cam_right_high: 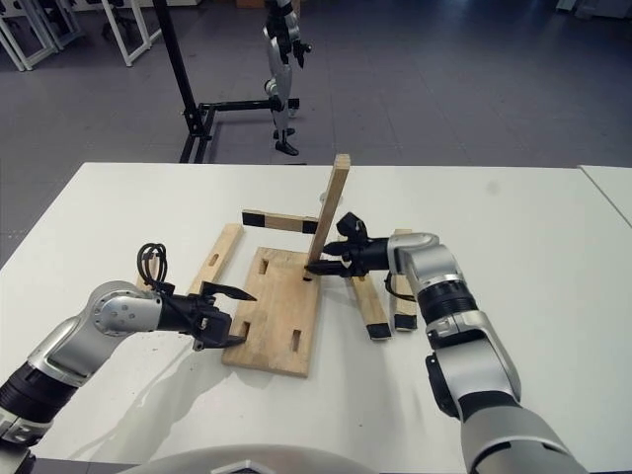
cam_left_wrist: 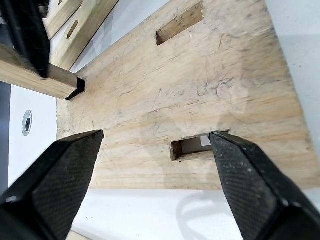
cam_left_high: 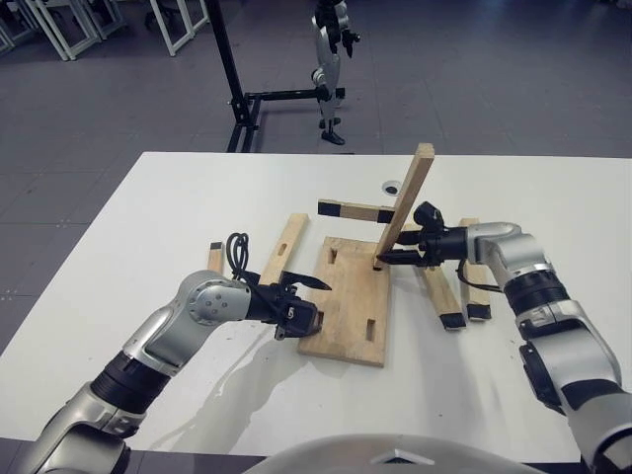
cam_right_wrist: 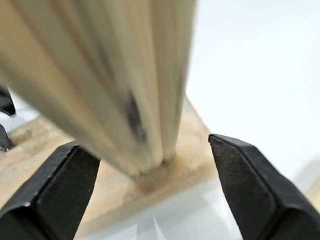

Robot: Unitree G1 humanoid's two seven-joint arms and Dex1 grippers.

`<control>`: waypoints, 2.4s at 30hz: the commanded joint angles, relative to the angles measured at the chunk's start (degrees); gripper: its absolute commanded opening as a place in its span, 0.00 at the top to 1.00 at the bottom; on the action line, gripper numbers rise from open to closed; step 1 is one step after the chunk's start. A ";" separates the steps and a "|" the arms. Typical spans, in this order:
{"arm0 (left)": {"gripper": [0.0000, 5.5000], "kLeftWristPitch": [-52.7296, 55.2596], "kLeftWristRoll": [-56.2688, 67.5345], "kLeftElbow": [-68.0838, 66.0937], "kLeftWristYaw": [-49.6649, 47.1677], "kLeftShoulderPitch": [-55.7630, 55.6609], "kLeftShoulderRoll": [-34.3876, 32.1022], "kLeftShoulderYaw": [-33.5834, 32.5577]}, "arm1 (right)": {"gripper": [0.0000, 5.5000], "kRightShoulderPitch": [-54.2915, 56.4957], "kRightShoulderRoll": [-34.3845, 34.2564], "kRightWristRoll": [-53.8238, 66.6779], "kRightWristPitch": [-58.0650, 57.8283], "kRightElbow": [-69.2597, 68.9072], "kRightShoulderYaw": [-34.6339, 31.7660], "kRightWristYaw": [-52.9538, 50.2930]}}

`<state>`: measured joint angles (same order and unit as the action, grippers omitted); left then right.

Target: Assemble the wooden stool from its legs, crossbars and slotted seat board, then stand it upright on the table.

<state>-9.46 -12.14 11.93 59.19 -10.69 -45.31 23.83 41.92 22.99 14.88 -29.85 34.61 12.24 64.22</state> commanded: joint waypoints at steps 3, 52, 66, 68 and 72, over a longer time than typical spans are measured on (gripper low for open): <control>0.28 2.94 -1.99 0.89 -0.90 4.28 0.68 2.02 | 0.11 0.42 11.60 4.43 -8.25 -23.96 0.41 11.44; 0.28 6.14 -3.51 1.86 -4.14 4.58 2.89 3.90 | 0.26 15.46 -9.62 10.38 -23.91 -28.27 -26.82 -49.26; 0.28 6.57 -3.41 1.62 -4.39 3.64 3.91 4.40 | 0.26 -13.90 -22.29 12.98 -30.86 -29.26 -23.93 -61.17; 0.28 6.71 -3.74 1.75 -4.92 4.27 4.14 4.70 | 0.26 -12.51 -22.48 14.05 -31.02 -31.93 -25.28 -62.04; 0.28 7.21 -4.33 1.76 -5.57 4.51 5.21 5.46 | 0.26 3.64 -21.60 21.18 -26.95 -36.08 -34.37 -65.22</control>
<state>-3.92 -13.98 15.98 52.90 -7.66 -40.27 26.90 36.48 0.33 32.19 -57.78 0.39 -18.29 0.78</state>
